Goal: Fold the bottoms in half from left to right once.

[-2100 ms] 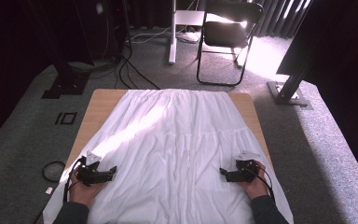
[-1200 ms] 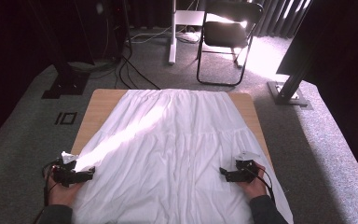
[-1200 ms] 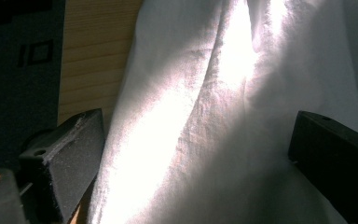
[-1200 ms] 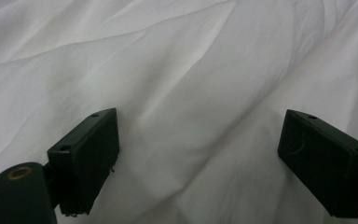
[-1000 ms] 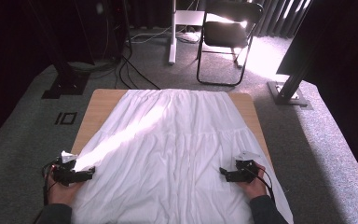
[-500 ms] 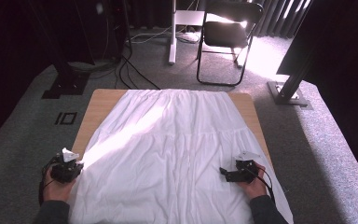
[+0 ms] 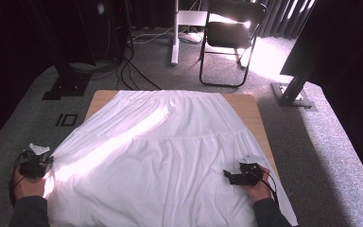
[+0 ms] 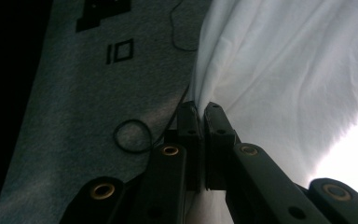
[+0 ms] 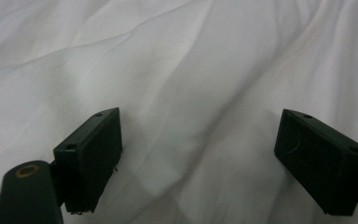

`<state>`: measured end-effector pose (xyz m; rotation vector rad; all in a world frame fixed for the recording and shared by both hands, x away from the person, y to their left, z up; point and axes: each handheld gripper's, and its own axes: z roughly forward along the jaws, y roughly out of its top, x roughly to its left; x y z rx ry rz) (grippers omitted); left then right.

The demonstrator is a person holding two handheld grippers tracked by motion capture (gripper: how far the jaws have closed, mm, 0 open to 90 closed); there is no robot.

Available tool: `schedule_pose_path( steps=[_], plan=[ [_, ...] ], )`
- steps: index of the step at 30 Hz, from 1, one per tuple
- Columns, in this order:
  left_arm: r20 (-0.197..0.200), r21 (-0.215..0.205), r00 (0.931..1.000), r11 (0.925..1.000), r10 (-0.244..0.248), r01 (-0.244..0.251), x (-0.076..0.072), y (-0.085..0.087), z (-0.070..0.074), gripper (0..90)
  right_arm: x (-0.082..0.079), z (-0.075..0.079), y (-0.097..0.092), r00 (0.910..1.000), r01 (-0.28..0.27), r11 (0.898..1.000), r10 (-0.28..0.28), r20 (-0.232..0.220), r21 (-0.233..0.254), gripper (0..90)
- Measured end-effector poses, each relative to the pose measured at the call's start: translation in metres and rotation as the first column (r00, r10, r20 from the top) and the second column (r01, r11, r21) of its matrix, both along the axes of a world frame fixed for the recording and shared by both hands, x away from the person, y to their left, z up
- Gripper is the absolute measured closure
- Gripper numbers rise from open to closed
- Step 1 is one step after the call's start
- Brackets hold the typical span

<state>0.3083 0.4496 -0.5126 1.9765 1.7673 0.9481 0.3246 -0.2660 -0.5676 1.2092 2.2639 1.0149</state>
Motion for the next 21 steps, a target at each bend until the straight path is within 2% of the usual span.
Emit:
schedule_pose_path(
  steps=[3, 5, 7, 9, 13, 14, 15, 16, 18, 20, 21],
  plan=[
    [0.002, 0.006, 0.9972, 0.9972, 0.074, -0.074, -0.003, 0.018, 0.003, 88.5, -0.003, 0.001, -0.001, 1.0, -0.002, 1.0, 0.002, 0.004, 0.001, 21.6],
    [0.007, 0.023, 0.9942, 0.9939, 0.107, -0.108, -0.005, 0.024, 0.007, 88.5, -0.005, 0.004, -0.003, 0.9998, 0.02, 1.0, -0.019, 0.007, -0.02, 24.9],
    [0.027, 0.026, 0.9937, 0.9937, 0.108, -0.109, -0.006, 0.025, 0.013, 88.5, -0.008, 0.008, -0.007, 0.9984, 0.047, 0.998, -0.045, 0.033, -0.041, 26.6],
    [0.039, 0.043, 0.9939, 0.9936, 0.103, -0.105, -0.007, 0.021, 0.019, 88.5, -0.011, 0.013, -0.014, 0.9965, 0.069, 0.997, -0.068, 0.05, -0.019, 26.7],
    [0.086, 0.044, 0.9955, 0.9981, 0.039, -0.043, -0.014, 0.004, 0.035, 88.4, -0.015, 0.018, -0.028, 0.9934, 0.098, 0.995, -0.098, 0.06, -0.005, 26.7],
    [0.086, 0.044, 0.9955, 0.9981, 0.039, -0.043, -0.014, 0.004, 0.035, 88.3, -0.015, 0.018, -0.028, 0.9934, 0.098, 0.995, -0.098, 0.06, -0.005, 26.7],
    [0.116, 0.029, 0.9933, 0.9995, 0.008, -0.012, -0.017, -0.004, 0.044, 88.3, -0.016, 0.018, -0.032, 0.9922, 0.109, 0.994, -0.109, 0.06, -0.004, 26.7],
    [0.128, 0.016, 0.9917, 0.9999, -0.007, 0.005, -0.019, -0.008, 0.049, 88.3, -0.018, 0.02, -0.039, 0.9903, 0.126, 0.992, -0.125, 0.061, -0.022, 29.3],
    [0.17, -0.015, 0.9841, 0.9984, -0.052, 0.055, -0.023, -0.017, 0.062, 88.3, -0.021, 0.021, -0.046, 0.9867, 0.15, 0.987, -0.147, 0.071, -0.051, 29.3],
    [0.214, -0.053, 0.9706, 0.9907, -0.111, 0.125, -0.027, -0.029, 0.076, 88.2, -0.025, 0.022, -0.056, 0.9848, 0.164, 0.985, -0.16, 0.068, -0.053, 29.5],
    [0.214, -0.053, 0.9706, 0.9907, -0.111, 0.125, -0.027, -0.029, 0.076, 88.2, -0.025, 0.022, -0.056, 0.9848, 0.164, 0.985, -0.16, 0.068, -0.053, 29.5]
  ],
)
